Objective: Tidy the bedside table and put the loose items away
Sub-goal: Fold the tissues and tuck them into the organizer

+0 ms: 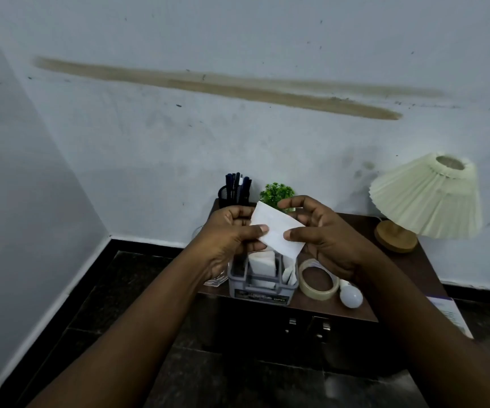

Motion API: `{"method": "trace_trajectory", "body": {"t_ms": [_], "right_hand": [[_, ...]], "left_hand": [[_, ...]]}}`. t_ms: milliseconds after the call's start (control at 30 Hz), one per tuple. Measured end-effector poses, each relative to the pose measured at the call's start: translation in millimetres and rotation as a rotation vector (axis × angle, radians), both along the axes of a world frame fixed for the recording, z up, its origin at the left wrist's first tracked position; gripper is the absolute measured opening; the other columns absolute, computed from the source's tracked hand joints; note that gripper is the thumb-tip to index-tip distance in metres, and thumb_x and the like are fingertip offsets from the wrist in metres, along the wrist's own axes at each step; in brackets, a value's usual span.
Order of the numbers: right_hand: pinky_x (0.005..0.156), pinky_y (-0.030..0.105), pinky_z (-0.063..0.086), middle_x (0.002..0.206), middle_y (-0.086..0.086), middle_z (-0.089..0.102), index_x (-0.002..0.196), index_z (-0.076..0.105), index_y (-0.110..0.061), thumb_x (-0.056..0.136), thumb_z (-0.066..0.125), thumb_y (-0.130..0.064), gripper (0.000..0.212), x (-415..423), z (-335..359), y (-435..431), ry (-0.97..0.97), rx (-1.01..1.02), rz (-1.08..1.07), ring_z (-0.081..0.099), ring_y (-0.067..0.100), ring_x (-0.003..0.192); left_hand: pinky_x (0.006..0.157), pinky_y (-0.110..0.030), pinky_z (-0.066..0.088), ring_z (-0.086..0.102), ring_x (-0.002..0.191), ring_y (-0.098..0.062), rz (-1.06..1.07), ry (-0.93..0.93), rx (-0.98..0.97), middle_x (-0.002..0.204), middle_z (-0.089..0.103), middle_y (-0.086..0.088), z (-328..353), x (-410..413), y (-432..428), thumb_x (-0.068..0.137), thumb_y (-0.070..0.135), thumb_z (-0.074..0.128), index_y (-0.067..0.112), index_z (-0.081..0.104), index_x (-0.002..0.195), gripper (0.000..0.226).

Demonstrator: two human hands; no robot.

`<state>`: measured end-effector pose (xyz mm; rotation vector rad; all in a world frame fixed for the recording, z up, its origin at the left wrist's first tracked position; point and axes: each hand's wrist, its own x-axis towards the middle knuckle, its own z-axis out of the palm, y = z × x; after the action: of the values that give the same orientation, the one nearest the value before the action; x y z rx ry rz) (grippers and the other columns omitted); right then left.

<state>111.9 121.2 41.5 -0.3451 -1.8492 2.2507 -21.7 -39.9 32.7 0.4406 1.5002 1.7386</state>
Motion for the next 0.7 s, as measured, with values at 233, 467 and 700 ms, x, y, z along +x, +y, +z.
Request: {"method": "trace_trajectory", "body": {"t_ms": [233,467,700], "right_hand": [[0.079,0.047,0.060,0.115,0.019,0.070,0.125,0.062,-0.015,0.081,0.072,0.011,0.052,-11.7,-2.1,-6.6,-0.066,-0.019,0.011,0.071,0.037,0.097],[0.073,0.043,0.063,0.108,0.023,0.073,0.119,0.064,-0.004,0.086,0.069,0.011,0.036,-20.3,-2.8,-10.1,-0.057,0.021,-0.085,0.070,0.039,0.089],[0.077,0.052,0.063,0.082,0.012,0.073,0.114,0.065,-0.006,0.089,0.069,0.006,0.028,-18.6,0.3,-12.0,-0.073,0.200,-0.093,0.069,0.031,0.080]], "left_hand": [[0.061,-0.032,0.061,0.075,0.085,-0.027,0.101,-0.004,0.104,0.096,0.077,-0.014,1.3,-12.4,-15.2,0.079,-0.019,0.072,-0.001,0.064,0.121,0.046],[0.064,-0.034,0.062,0.076,0.090,-0.028,0.113,-0.044,0.121,0.098,0.079,-0.011,1.2,-19.7,-22.9,0.078,-0.020,0.072,0.003,0.066,0.117,0.046],[0.076,-0.047,0.062,0.076,0.087,-0.024,0.106,-0.001,0.056,0.096,0.080,-0.007,0.0,-21.4,-23.6,0.083,0.000,0.079,0.010,0.072,0.111,0.030]]}}
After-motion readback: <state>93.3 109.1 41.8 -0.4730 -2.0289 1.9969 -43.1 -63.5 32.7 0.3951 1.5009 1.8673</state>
